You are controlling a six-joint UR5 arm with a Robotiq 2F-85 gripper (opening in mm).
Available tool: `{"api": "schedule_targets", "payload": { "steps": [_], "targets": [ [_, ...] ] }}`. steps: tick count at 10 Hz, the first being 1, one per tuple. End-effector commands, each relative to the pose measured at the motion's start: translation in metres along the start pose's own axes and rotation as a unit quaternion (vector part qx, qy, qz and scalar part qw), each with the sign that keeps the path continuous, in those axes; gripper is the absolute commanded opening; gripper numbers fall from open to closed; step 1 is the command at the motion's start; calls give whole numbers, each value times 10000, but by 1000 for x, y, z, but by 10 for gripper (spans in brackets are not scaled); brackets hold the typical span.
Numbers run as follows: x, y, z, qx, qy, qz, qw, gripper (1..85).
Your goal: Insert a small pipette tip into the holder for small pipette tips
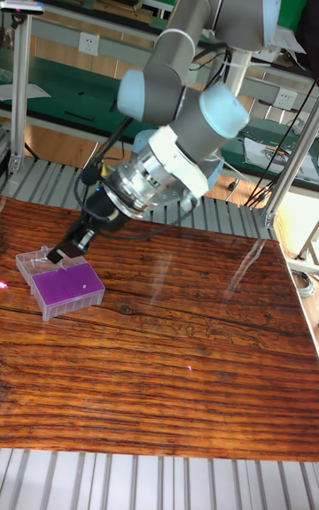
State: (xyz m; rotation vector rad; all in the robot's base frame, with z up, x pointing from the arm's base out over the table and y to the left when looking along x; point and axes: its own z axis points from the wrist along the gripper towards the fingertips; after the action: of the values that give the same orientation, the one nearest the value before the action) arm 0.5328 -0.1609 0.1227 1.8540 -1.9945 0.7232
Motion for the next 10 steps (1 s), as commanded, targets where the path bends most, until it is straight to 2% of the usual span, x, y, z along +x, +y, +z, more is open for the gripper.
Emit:
{"api": "schedule_targets", "payload": {
  "steps": [1,2,3,4,5,6,7,8,9,10],
  "targets": [
    [-18,4,4,140,178,-452,9987,10],
    [-19,7,4,168,276,-487,9983,10],
    [-20,10,8,107,343,-591,9976,10],
    [-21,8,13,85,401,-849,9955,10],
    [-17,6,14,82,543,-1115,9922,10],
    [-12,3,13,169,726,-1217,9898,10],
    [-6,0,6,309,992,-1283,9863,10],
    [-7,1,0,415,1164,-1293,9839,10],
    [-9,1,-2,505,1283,-1320,9816,10],
    [-10,1,1,505,1298,-1436,9798,10]
  ]
}}
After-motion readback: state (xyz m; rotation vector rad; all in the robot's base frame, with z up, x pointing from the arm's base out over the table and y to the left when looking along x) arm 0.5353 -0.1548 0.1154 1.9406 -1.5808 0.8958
